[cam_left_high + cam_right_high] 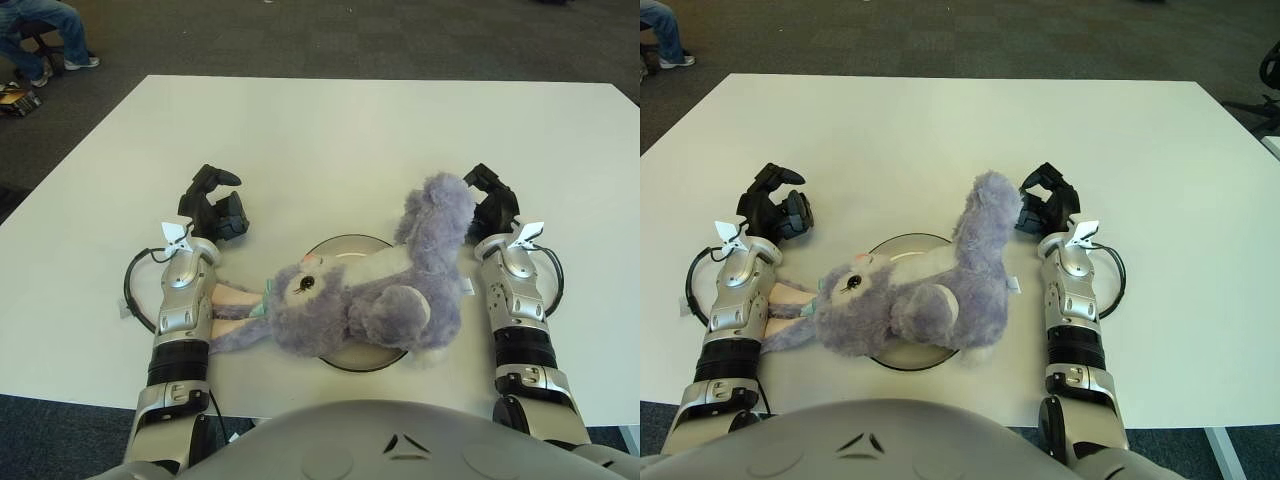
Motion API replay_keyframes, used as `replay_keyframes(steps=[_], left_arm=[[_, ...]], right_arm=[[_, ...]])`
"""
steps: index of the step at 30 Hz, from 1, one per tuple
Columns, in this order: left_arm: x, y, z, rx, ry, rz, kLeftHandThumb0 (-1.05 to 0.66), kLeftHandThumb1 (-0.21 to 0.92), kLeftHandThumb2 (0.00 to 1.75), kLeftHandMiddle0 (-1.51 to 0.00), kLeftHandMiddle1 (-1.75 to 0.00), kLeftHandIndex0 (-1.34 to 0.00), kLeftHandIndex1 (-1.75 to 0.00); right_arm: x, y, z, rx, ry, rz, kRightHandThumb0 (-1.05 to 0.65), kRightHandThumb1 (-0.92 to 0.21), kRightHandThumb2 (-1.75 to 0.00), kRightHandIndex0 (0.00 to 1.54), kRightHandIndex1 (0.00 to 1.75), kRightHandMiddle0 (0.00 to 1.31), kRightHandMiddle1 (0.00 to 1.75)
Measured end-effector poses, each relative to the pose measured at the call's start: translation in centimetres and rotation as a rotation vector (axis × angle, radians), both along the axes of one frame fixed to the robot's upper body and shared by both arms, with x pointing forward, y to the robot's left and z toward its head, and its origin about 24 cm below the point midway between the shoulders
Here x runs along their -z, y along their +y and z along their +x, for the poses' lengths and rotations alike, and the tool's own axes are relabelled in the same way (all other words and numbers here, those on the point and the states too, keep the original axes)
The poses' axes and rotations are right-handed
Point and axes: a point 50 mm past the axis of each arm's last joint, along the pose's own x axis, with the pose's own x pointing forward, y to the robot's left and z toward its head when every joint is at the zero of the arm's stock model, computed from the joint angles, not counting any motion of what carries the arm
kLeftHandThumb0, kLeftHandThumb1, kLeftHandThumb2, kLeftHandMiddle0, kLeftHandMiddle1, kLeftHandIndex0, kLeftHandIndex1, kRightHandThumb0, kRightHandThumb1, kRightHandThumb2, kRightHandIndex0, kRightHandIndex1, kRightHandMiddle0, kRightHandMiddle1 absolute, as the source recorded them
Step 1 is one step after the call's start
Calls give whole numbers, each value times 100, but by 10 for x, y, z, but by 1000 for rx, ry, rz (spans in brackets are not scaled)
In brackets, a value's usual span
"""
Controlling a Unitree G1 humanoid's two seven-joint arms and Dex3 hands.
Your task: Put the doll into the plate.
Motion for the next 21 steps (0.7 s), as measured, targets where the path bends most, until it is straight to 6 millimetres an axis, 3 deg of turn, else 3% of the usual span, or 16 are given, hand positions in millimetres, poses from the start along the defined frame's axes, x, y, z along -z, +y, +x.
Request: replay_keyframes(steps=[21], left_arm=[[5,1,0,0,39,-19,-48,31,133,-126,-175,-62,-175]], right_arm=[[0,0,0,3,4,0,-52,-23,-142,125,175,69,175]])
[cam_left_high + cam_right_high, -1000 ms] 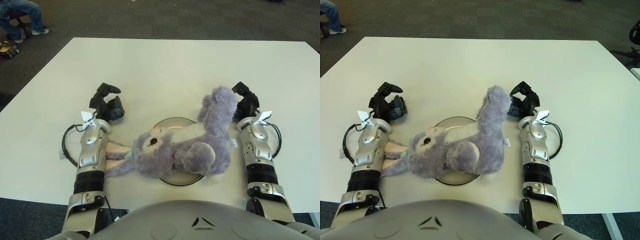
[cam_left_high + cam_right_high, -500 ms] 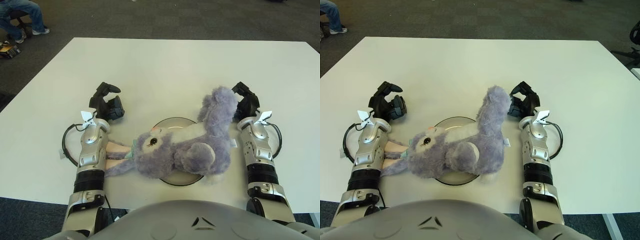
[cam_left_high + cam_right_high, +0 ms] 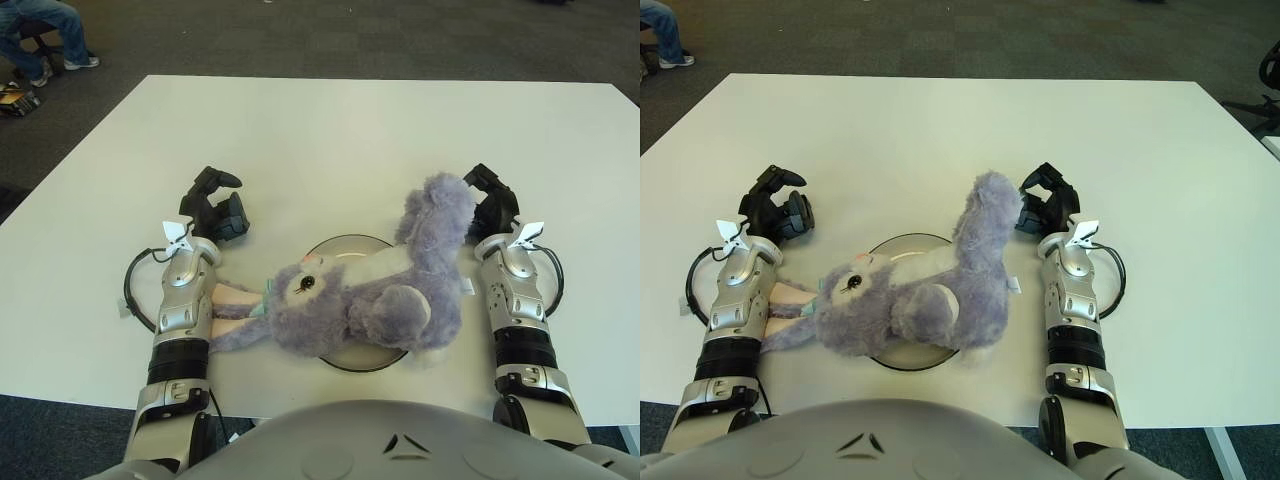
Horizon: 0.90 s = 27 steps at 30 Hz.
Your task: Put the doll into the plate.
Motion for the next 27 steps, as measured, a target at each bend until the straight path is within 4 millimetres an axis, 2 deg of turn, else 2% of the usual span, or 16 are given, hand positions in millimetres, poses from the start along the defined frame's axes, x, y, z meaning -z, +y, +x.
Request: replay_keyframes(steps=[27], left_arm=[[-10,-3,-5,-55,-84,36,-50,28,136,-127,-175,-65,-175]], right_arm=[[0,0,2,0,15,2,-52,-23,-142,127,175,69,175]])
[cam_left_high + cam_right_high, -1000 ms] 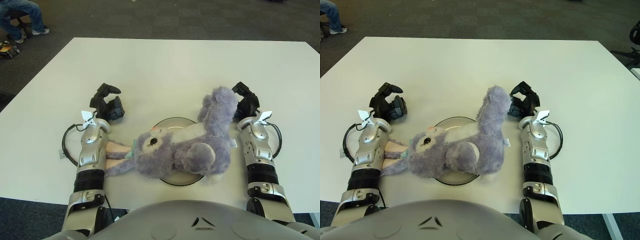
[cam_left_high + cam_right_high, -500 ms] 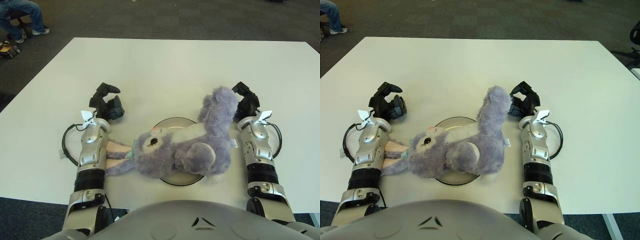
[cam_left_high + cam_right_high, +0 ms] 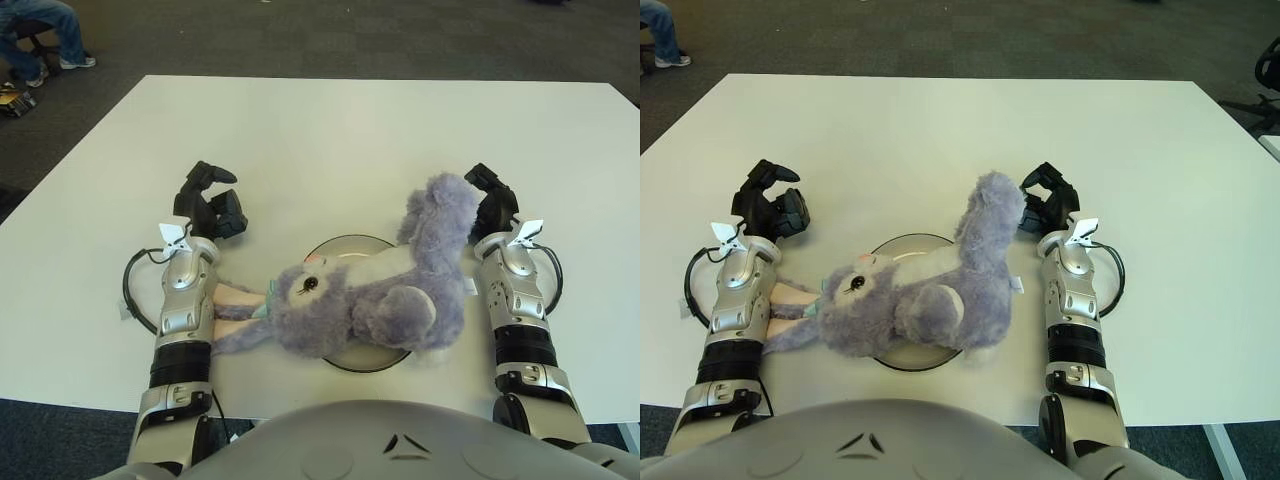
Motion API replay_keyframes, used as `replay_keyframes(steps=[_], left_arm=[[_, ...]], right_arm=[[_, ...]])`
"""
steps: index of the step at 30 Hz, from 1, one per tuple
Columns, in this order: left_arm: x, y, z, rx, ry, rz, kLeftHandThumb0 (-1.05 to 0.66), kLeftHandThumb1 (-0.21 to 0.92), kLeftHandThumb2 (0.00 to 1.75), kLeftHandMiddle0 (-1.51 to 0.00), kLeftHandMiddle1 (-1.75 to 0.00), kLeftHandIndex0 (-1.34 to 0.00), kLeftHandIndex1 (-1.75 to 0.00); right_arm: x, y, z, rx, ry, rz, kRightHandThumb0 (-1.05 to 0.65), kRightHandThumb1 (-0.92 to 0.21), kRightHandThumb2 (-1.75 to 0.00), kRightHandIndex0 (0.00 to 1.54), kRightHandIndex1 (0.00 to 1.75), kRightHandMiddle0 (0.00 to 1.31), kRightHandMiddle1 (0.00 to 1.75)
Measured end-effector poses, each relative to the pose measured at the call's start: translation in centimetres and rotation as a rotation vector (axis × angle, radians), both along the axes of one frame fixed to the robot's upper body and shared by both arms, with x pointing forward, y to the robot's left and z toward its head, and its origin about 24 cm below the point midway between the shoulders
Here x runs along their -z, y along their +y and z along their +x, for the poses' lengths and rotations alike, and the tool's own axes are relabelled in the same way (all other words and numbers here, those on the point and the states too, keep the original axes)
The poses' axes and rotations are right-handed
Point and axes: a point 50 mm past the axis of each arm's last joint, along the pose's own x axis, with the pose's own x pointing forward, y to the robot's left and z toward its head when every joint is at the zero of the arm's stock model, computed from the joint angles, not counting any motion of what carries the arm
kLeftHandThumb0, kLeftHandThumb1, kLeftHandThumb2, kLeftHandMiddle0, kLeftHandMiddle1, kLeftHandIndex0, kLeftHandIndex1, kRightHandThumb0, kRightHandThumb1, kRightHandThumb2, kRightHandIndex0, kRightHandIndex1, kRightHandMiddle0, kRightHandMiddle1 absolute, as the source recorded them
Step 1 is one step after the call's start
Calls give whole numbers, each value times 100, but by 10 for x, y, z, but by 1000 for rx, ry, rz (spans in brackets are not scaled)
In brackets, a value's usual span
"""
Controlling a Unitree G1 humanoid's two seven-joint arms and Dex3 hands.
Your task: Put the doll into the plate.
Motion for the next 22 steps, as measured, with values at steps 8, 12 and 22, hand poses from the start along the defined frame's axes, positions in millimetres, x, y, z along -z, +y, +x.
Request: replay_keyframes(steps=[8,12,22], left_arm=[[-1,-2,-1,-8,-6,5,-49,28,136,-126,-175,-64,-175],[-2,-2,-1,-7,-9,6,-49,28,136,-125,-175,-64,-175],[-3,-2,-2,-8,-14,11,-49,29,135,-122,-175,-64,-175]], right_arm=[[0,0,0,-1,1,0,-52,-23,-142,127,175,69,175],[0,0,0,-1,1,0,-52,-23,-142,126,175,69,175],[0,0,0,-3,0,0,-52,-23,-142,126,175,69,175]])
